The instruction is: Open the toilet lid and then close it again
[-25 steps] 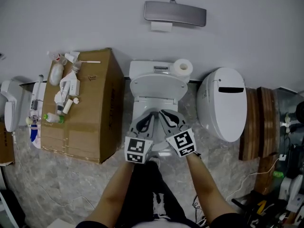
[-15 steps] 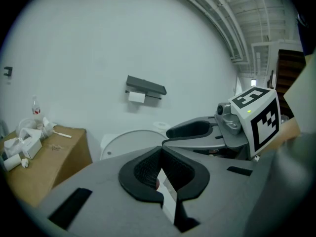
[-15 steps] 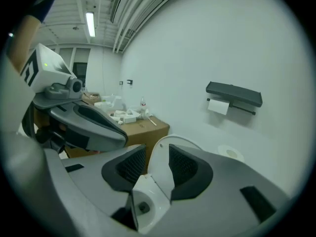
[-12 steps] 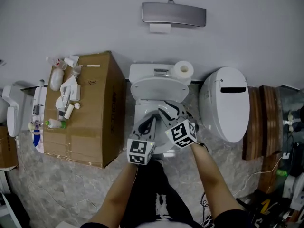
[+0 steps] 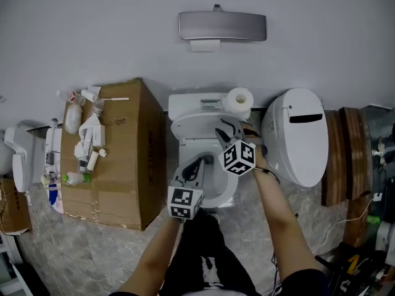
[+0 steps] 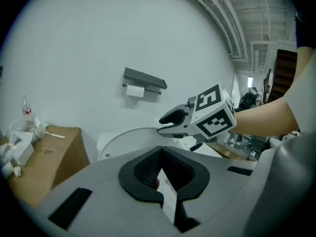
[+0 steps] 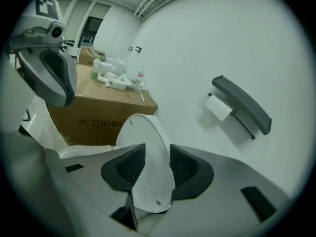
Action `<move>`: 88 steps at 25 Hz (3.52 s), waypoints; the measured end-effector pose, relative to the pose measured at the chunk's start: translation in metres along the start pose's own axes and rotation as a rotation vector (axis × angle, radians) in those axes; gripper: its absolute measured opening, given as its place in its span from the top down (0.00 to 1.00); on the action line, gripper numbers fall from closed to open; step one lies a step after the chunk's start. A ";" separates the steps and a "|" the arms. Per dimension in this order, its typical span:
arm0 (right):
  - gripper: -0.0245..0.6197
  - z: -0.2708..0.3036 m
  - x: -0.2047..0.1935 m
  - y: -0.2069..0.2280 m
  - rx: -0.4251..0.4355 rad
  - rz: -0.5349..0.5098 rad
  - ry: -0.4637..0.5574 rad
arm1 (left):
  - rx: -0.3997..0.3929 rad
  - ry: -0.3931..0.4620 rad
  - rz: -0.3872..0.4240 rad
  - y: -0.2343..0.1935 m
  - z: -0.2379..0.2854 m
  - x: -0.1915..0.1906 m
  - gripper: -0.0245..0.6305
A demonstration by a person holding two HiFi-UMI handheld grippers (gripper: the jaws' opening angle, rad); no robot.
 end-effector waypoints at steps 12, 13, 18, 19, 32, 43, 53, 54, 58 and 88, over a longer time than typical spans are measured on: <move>0.75 0.038 -0.008 0.022 -0.009 -0.048 -0.078 | -0.017 -0.022 -0.002 -0.008 0.011 -0.007 0.96; 0.75 0.041 -0.008 0.022 -0.007 -0.055 -0.085 | -0.018 -0.023 -0.002 -0.009 0.012 -0.008 0.96; 0.86 0.048 -0.010 0.023 -0.020 -0.111 -0.104 | -0.018 -0.029 -0.004 -0.007 0.011 -0.009 0.95; 0.87 0.049 -0.010 0.023 -0.021 -0.116 -0.106 | -0.018 -0.030 -0.005 -0.007 0.011 -0.010 0.96; 0.88 0.044 -0.009 0.022 0.023 -0.092 -0.114 | -0.004 -0.024 -0.013 -0.006 0.009 -0.008 0.96; 0.88 0.029 -0.013 0.007 0.032 -0.066 -0.096 | 0.005 -0.035 -0.013 0.001 -0.002 -0.010 0.96; 0.88 0.016 -0.016 -0.008 0.025 -0.063 -0.082 | 0.007 -0.028 -0.020 0.010 -0.012 -0.014 0.95; 0.88 0.016 -0.016 -0.010 0.024 -0.061 -0.082 | 0.007 -0.029 -0.020 0.010 -0.013 -0.015 0.96; 0.88 0.013 -0.017 -0.013 0.016 -0.051 -0.076 | 0.009 -0.036 -0.023 0.011 -0.017 -0.019 0.96; 0.88 -0.013 -0.029 -0.046 0.019 -0.016 -0.040 | 0.013 -0.038 -0.051 0.019 -0.030 -0.034 0.95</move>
Point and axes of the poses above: the fingertips, and each gripper's own axes: z forward along the fingers, y to its right, x out of its top, the point moved 5 cm from there along -z, backward along the fingers, and after that the axes turned 12 degrees about z, right-handed, at the moved point
